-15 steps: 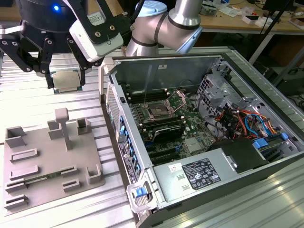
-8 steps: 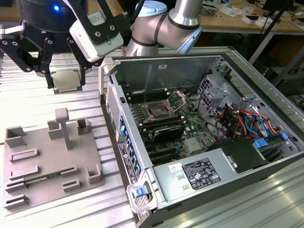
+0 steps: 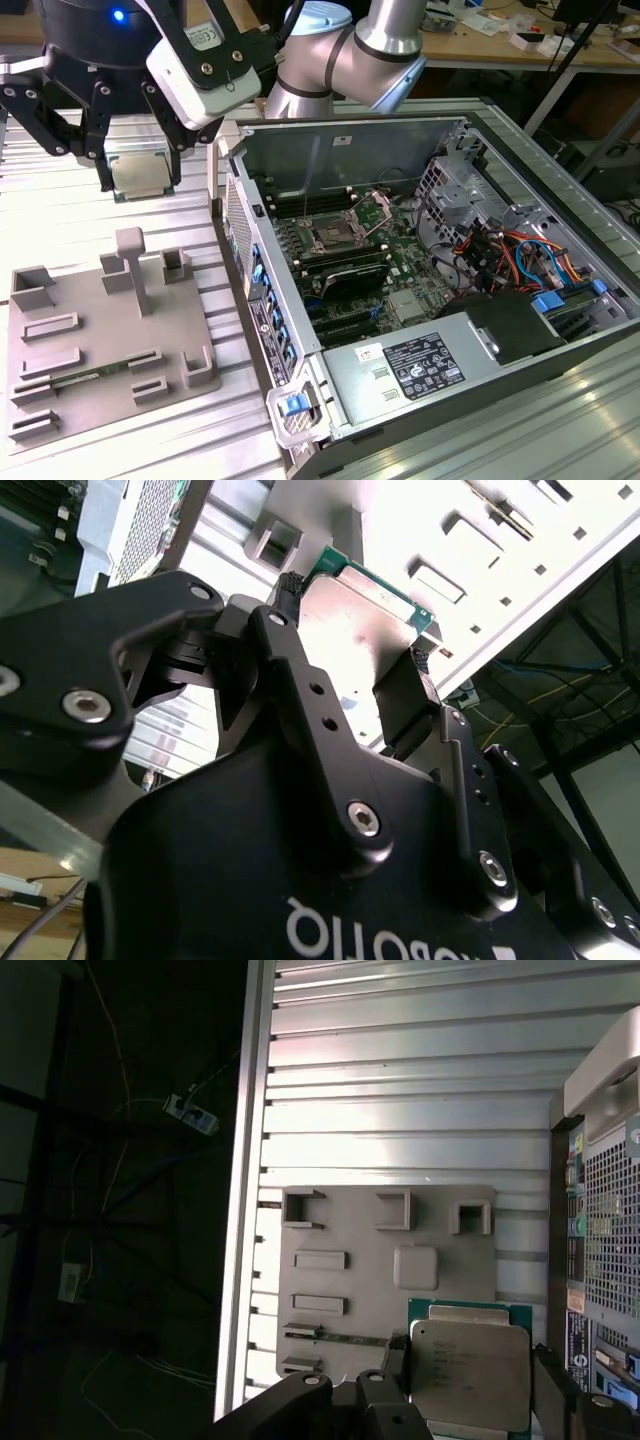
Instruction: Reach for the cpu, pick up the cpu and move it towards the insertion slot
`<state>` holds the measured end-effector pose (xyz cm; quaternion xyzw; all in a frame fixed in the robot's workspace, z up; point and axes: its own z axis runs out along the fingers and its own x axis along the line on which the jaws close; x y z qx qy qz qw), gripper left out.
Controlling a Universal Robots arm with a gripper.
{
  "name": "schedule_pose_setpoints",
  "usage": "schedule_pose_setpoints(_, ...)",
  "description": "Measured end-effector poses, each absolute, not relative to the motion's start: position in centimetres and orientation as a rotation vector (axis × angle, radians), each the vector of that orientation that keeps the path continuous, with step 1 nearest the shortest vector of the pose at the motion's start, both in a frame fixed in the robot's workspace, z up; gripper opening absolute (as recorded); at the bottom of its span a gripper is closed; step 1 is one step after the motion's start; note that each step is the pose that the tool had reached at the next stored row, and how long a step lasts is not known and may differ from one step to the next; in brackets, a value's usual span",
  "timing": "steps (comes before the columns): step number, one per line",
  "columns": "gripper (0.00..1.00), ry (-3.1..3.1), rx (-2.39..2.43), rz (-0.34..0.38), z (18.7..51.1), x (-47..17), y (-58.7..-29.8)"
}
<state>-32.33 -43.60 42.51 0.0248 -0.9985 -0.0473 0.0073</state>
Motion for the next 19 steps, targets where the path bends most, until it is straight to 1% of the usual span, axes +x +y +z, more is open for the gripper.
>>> schedule_pose_setpoints(19,0.55,-3.123,0.077,-0.144,42.5,-30.7,-43.6)
